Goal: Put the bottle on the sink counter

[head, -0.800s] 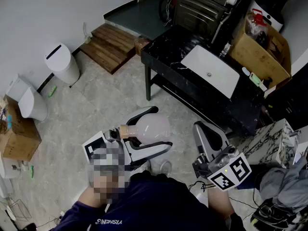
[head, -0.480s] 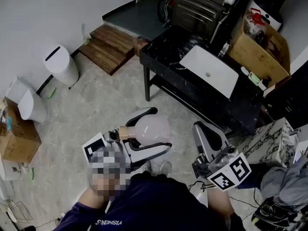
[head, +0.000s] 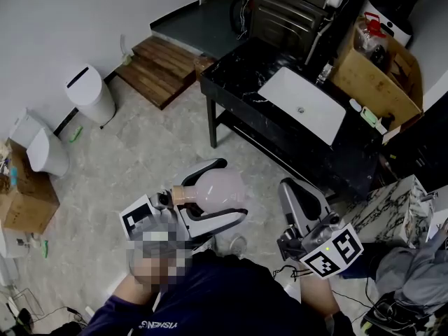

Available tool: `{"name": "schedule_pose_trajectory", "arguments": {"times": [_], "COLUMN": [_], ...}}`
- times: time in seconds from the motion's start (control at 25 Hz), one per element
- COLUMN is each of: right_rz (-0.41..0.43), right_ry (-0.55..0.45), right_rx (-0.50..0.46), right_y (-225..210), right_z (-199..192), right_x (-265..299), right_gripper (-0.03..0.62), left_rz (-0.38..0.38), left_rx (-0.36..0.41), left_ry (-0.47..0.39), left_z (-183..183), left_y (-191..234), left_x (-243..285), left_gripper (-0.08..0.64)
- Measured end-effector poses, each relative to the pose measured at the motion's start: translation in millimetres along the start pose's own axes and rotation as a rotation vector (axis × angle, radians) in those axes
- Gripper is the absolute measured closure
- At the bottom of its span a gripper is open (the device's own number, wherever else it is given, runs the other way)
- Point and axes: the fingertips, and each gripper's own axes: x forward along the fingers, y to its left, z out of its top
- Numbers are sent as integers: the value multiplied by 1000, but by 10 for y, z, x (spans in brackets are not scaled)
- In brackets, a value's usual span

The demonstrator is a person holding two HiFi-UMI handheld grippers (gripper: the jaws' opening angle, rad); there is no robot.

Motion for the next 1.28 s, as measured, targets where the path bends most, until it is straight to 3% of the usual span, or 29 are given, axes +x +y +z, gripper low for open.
{"name": "schedule_pose_trajectory", "arguments": {"times": [0.36, 0.8, 1.28], "right_rz": [56, 82, 106], "right_ry": [22, 27, 50], "right_rx": [31, 46, 50], "right_y": [-281, -498, -653], "right_z": [-44, 1, -90], "right_x": [-230, -353, -43], "right_gripper": [566, 566, 566], "left_rz": [64, 91, 117], "left_rx": [13, 23, 24], "left_ry": [-10, -3, -6], "left_z": [-222, -342, -322], "left_y": [-82, -105, 250], "left_x": [240, 469, 446], "left_gripper": [161, 161, 161]}}
